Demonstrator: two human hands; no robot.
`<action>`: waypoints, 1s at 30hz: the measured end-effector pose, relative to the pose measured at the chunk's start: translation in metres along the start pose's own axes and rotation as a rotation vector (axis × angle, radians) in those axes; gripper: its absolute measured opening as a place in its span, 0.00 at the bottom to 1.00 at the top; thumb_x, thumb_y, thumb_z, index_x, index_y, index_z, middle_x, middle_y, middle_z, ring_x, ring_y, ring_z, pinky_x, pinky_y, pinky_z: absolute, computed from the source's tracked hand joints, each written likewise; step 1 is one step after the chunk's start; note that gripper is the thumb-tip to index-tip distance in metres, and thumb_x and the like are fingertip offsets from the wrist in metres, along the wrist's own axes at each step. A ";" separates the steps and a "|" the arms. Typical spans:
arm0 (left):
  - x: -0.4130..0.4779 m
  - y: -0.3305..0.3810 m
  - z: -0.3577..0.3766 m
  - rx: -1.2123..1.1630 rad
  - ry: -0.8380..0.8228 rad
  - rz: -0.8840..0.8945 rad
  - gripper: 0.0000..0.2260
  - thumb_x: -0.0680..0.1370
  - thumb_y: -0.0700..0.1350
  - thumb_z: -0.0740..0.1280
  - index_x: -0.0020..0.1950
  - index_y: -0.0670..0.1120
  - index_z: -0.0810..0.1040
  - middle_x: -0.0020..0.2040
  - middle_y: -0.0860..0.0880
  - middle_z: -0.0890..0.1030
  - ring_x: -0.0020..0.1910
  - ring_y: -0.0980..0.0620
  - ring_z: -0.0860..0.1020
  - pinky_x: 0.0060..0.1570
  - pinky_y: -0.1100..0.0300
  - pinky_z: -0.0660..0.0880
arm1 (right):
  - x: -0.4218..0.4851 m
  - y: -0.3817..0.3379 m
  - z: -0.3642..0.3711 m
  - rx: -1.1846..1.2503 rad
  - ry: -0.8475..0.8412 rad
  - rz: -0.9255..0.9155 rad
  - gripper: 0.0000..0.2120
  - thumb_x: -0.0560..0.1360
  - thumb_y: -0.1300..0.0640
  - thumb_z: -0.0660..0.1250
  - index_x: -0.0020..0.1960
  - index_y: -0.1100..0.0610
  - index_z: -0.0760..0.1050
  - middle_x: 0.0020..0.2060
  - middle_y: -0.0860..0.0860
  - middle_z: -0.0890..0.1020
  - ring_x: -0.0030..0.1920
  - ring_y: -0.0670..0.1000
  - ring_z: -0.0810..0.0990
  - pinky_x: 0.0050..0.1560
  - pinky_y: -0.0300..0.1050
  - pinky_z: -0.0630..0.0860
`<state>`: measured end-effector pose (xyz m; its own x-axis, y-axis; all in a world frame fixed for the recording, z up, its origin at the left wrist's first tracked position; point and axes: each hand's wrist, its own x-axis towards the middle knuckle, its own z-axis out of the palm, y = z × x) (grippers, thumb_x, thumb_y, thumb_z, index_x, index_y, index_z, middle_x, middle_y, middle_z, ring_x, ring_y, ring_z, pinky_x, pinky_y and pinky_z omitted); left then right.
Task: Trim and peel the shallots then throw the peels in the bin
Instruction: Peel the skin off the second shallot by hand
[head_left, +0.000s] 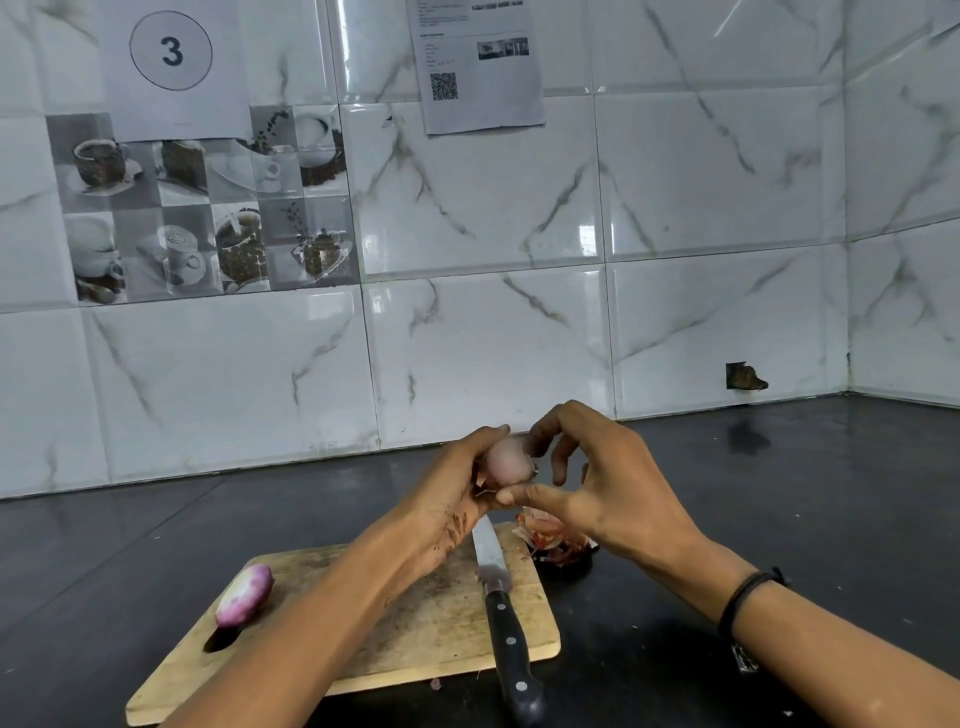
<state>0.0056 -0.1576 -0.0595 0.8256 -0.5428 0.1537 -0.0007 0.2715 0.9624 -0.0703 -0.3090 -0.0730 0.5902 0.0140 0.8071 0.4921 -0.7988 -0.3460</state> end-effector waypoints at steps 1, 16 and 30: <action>0.000 -0.001 0.001 -0.041 -0.006 -0.020 0.14 0.82 0.45 0.63 0.58 0.36 0.80 0.51 0.37 0.82 0.46 0.47 0.82 0.49 0.51 0.81 | 0.000 0.000 0.000 -0.001 0.006 -0.018 0.21 0.63 0.35 0.78 0.47 0.45 0.76 0.43 0.41 0.79 0.42 0.46 0.78 0.39 0.43 0.76; -0.002 -0.001 0.004 0.124 -0.083 0.090 0.22 0.82 0.55 0.62 0.54 0.36 0.82 0.45 0.37 0.80 0.38 0.49 0.80 0.41 0.54 0.80 | -0.001 0.000 0.002 0.063 0.023 -0.032 0.19 0.70 0.47 0.79 0.54 0.46 0.73 0.44 0.34 0.76 0.41 0.44 0.77 0.37 0.33 0.68; -0.005 -0.002 0.006 0.299 0.046 0.194 0.24 0.78 0.57 0.68 0.47 0.35 0.84 0.34 0.38 0.82 0.35 0.45 0.83 0.47 0.47 0.83 | -0.001 0.003 0.003 -0.057 0.035 -0.115 0.25 0.68 0.42 0.79 0.55 0.42 0.67 0.42 0.39 0.76 0.40 0.41 0.76 0.36 0.37 0.71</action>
<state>-0.0020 -0.1596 -0.0606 0.8187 -0.4654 0.3362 -0.3193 0.1175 0.9403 -0.0673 -0.3094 -0.0760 0.5088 0.0873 0.8564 0.5178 -0.8258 -0.2234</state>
